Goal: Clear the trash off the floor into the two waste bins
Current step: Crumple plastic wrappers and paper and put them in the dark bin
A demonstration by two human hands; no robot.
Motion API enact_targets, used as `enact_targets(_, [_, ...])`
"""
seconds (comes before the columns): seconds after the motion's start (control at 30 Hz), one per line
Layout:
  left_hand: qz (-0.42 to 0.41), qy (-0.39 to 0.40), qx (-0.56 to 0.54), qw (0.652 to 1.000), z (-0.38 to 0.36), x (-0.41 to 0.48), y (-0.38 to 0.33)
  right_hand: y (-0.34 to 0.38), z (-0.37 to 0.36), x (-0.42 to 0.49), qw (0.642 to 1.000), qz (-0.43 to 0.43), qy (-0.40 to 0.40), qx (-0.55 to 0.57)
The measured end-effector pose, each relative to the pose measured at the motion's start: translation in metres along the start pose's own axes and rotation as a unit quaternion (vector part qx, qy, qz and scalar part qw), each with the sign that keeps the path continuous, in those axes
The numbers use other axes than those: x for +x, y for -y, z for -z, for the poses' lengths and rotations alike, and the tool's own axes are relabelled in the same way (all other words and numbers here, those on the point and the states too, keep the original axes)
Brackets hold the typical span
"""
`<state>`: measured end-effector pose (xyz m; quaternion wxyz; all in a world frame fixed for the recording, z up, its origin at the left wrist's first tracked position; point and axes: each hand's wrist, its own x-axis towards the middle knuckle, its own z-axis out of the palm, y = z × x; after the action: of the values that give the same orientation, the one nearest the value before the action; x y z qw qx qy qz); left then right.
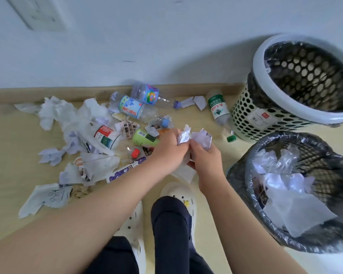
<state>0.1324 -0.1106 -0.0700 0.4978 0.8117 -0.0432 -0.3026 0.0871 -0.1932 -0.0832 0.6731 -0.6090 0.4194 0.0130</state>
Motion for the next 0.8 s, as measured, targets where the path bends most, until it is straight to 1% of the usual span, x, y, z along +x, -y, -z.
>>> enact_targets(0.1, [-0.007,0.037,0.033,0.999,-0.022,-0.012,-0.043,0.020,0.039,-0.019,0.998,0.027,-0.049,0.026])
enact_targets(0.13, [0.001,0.049,0.028,0.998,-0.033,-0.016,-0.057,0.025,0.054,-0.025,0.997,0.037,-0.068,0.032])
enact_targets(0.2, [0.031,0.083,-0.026,0.996,-0.061,-0.022,-0.081,0.033,0.090,-0.037,0.992,0.056,-0.109,0.030])
enact_targets(0.27, [0.065,0.109,-0.068,0.990,-0.087,-0.022,-0.096,0.037,0.123,-0.043,0.988,0.070,-0.139,0.012])
enact_targets(0.33, [0.080,0.123,-0.051,0.988,-0.114,-0.025,-0.104,0.036,0.156,-0.046,0.981,0.076,-0.174,-0.036])
enact_targets(0.4, [0.074,0.127,-0.028,0.989,-0.136,-0.027,-0.101,0.031,0.182,-0.046,0.974,0.070,-0.194,-0.090])
enact_targets(0.53, [0.074,0.132,0.033,0.988,-0.165,-0.038,-0.096,0.016,0.210,-0.048,0.971,0.028,-0.171,-0.162])
enact_targets(0.63, [0.074,0.133,0.059,0.987,-0.173,-0.040,-0.092,0.001,0.217,-0.049,0.972,0.030,-0.151,-0.178])
enact_targets(0.73, [0.019,0.124,0.074,0.989,-0.177,-0.043,-0.088,-0.016,0.216,-0.047,0.964,0.037,-0.135,-0.228])
enact_targets(0.8, [-0.057,0.112,0.127,0.984,-0.177,-0.045,-0.083,-0.025,0.212,-0.047,0.958,0.036,-0.122,-0.256])
